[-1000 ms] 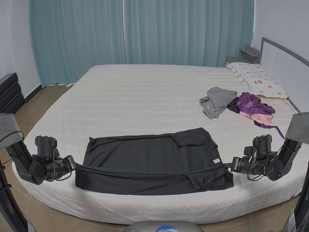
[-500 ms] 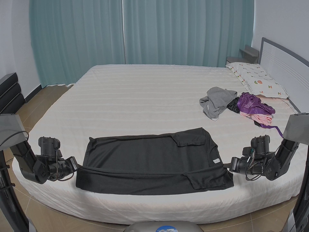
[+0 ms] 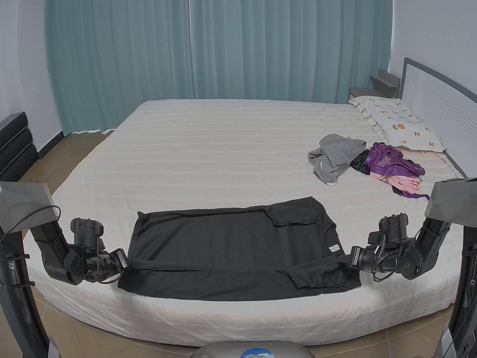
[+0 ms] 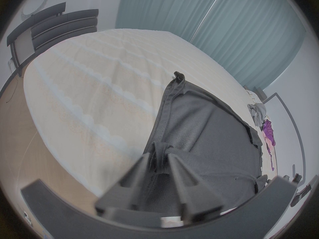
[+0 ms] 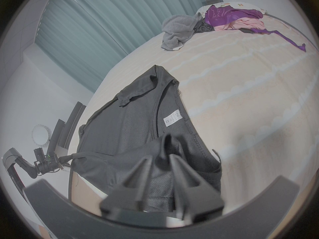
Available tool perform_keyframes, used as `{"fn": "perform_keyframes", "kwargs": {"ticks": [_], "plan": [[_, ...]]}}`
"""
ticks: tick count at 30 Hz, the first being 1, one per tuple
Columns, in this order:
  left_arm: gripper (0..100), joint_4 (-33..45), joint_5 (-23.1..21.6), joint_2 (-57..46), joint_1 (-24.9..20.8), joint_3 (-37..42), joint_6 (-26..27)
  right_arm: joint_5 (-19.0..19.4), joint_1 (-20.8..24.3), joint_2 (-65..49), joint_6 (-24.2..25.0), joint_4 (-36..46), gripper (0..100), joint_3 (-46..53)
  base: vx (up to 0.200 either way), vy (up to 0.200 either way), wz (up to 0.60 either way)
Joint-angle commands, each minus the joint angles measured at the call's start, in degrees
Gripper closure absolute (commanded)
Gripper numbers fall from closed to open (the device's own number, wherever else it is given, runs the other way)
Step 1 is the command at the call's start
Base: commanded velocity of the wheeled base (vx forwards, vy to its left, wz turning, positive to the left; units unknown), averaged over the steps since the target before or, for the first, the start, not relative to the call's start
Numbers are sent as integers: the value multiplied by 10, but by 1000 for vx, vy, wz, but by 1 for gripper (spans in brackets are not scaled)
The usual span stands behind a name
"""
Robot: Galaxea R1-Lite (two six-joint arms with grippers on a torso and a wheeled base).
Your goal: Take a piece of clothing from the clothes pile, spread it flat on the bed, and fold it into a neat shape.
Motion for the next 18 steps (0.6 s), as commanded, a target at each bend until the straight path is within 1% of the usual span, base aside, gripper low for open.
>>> {"fn": "perform_keyframes", "kwargs": {"ticks": [1, 4, 5, 6, 7, 8, 12, 13, 14, 15, 18], "plan": [[0, 0, 0, 16, -3, -6, -3, 2, 2, 8, 4, -2, 0, 0, 0, 0, 0], [0, -1, 0, 12, -3, -17, -33, 6, 1, -15, 44, -18, 0, 12, 0, 0, 0], [0, -1, -1, 11, -3, -19, -47, 12, 1, -21, 69, -22, 0, 17, 0, 0, 0], [0, -2, 0, 10, -3, -19, -54, 16, 2, -21, 85, -26, 0, 21, 0, 0, 0], [0, -2, -1, 9, -3, -19, -55, 17, 2, -21, 89, -27, 0, 22, 0, 0, 0], [0, -2, -1, 1, -3, -15, -62, 23, 2, -23, 113, -46, 0, 34, 0, 0, 0], [0, -2, -1, -34, 2, 4, -68, 26, 0, -27, 138, -98, 0, 71, 0, 0, 0], [0, -2, -1, -34, 2, 4, -68, 26, 0, -27, 138, -98, 0, 71, 0, 0, 0], [0, -4, -2, -52, 2, 14, -78, 26, 2, -28, 161, -133, 0, 92, 0, 0, 0], [0, -4, -2, -57, 3, 17, -86, 26, 3, -28, 174, -149, 0, 102, 0, 0, 0], [0, -5, -1, -65, 3, 27, -104, 28, 3, -26, 198, -180, 0, 122, 0, 0, 0]]}}
